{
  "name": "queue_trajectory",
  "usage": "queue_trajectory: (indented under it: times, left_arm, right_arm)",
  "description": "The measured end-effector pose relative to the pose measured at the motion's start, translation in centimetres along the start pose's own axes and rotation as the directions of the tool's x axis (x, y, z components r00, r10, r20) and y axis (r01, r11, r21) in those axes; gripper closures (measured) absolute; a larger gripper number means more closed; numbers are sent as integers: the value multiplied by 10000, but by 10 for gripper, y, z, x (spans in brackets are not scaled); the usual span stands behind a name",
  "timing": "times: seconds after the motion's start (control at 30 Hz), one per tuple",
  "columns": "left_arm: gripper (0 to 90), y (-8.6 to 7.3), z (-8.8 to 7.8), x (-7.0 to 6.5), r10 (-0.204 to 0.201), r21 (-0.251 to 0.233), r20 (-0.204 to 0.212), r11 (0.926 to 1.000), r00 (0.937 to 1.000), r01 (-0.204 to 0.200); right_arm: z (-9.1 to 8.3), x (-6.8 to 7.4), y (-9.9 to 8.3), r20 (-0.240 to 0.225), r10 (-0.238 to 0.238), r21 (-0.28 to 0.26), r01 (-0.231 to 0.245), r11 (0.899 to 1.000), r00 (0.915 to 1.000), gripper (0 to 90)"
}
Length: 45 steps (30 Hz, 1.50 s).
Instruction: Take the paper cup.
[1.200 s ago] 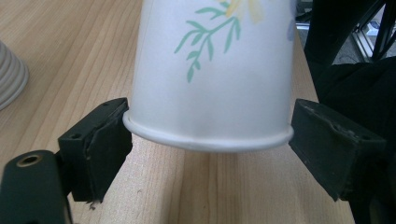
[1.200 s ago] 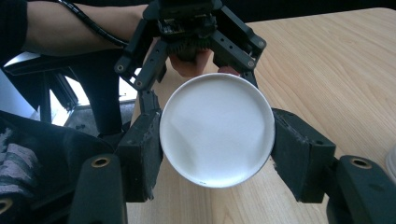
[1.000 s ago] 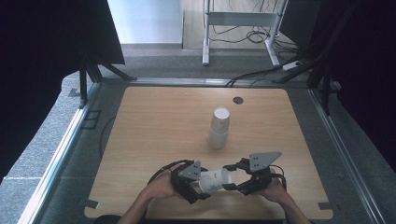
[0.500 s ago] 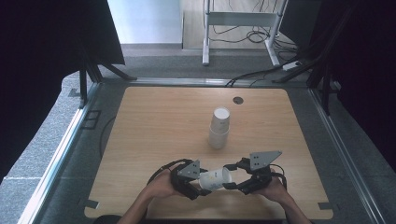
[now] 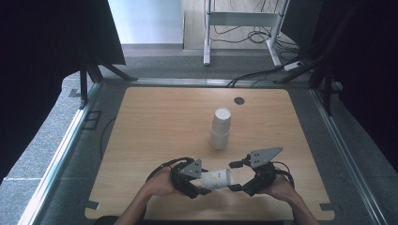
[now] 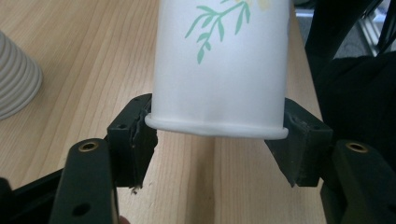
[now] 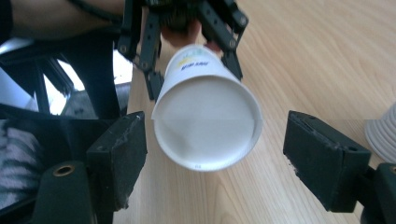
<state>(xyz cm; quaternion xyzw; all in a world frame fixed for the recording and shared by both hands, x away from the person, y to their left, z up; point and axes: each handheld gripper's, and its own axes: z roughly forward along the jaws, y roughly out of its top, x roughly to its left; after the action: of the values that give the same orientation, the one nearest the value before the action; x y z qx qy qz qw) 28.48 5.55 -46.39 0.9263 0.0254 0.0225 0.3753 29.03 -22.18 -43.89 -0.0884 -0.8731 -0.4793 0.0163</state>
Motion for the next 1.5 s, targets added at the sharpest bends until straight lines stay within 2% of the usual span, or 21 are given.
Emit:
queue_trajectory:
  times: [0.17, 0.27, 0.43, 0.53, 0.67, 0.73, 0.8, 0.83, 0.97, 1.03, 1.07, 1.1, 1.2, 1.23, 1.27, 1.3, 1.33, 1.37, 1.4, 1.47, 1.5]
  left_arm:
    - [362, 6, -2, 4, 153, 665, -1, 9977, 9999, -153]
    - [362, 13, -4, 5, 356, 1250, -77, 9916, 9993, -343]
    - [362, 24, -8, 6, 620, 1910, -114, 9798, 9980, -587]
    - [362, 31, -9, 7, 713, 2319, -149, 9705, 9973, -659]
    - [365, 38, -9, 7, 1012, 2952, -167, 9510, 9947, -918]
    - [365, 41, -8, 7, 1053, 3132, -142, 9449, 9943, -955]
    - [365, 45, -7, 7, 1269, 3444, -152, 9319, 9918, -1139]
    - [366, 46, -7, 7, 1252, 3492, -193, 9305, 9919, -1107]
    - [369, 51, -5, 7, 1381, 3757, -229, 9190, 9902, -1194]
    - [369, 52, -4, 7, 1344, 3765, -251, 9192, 9906, -1152]
    - [369, 51, -2, 5, 1138, 3616, -361, 9277, 9928, -932]
    - [370, 51, 0, 3, 985, 3505, -458, 9334, 9941, -763]
    - [369, 53, 0, 5, 1305, 3826, -302, 9174, 9910, -1091]
    - [369, 52, 2, 3, 1087, 3656, -390, 9267, 9933, -870]
    - [369, 53, 2, 3, 1129, 3681, -399, 9254, 9928, -904]
    - [369, 52, 3, 3, 1054, 3625, -430, 9283, 9935, -829]
    - [369, 53, 3, 3, 1135, 3709, -422, 9243, 9926, -899]
    - [369, 53, 3, 3, 1150, 3729, -430, 9234, 9924, -908]
    - [369, 53, 3, 3, 1164, 3923, -385, 9152, 9925, -921]
    - [369, 54, 3, 4, 1339, 4011, -283, 9092, 9906, -1114]
    - [369, 55, 4, 5, 1452, 4095, -199, 9038, 9892, -1244]
  right_arm:
    - [-3, 1, 9, 299, -102, 929, 74, 9956, 9995, 214]
    - [-4, 2, 16, 333, -128, 1348, 82, 9908, 9994, 214]
    - [2, 3, 26, 497, -410, 2522, 271, 9673, 9979, 204]
    - [9, 4, 31, 473, -525, 3242, 344, 9454, 9975, 196]
    - [19, 5, 36, 521, -877, 4053, 592, 9123, 9948, 189]
    - [24, 5, 38, 455, -916, 4364, 627, 8976, 9948, 188]
    - [30, 4, 39, 395, -965, 4643, 672, 8831, 9946, 188]
    - [32, 4, 40, 409, -1005, 4815, 685, 8738, 9941, 188]
    - [42, 4, 43, 490, -1013, 5237, 608, 8497, 9936, 191]
    - [46, 4, 44, 460, -1024, 5392, 616, 8399, 9937, 195]
    - [48, 5, 44, 518, -942, 5461, 508, 8362, 9942, 200]
    - [49, 4, 44, 490, -1067, 5575, 614, 8279, 9931, 205]
    - [53, 3, 44, 563, -999, 5694, 503, 8205, 9934, 228]
    - [53, 3, 44, 492, -1070, 5734, 596, 8171, 9930, 238]
    - [54, 2, 44, 428, -1104, 5760, 657, 8148, 9930, 251]
    - [55, 2, 43, 427, -1100, 5759, 655, 8149, 9930, 260]
    - [55, 2, 44, 397, -1125, 5772, 691, 8137, 9929, 272]
    - [56, 2, 43, 334, -1129, 5733, 735, 8160, 9930, 288]
    - [56, 3, 43, 402, -956, 5799, 547, 8128, 9946, 299]
    - [56, 3, 43, 370, -1008, 5806, 607, 8119, 9942, 325]
    - [57, 3, 42, 328, -1000, 5795, 625, 8125, 9944, 344]
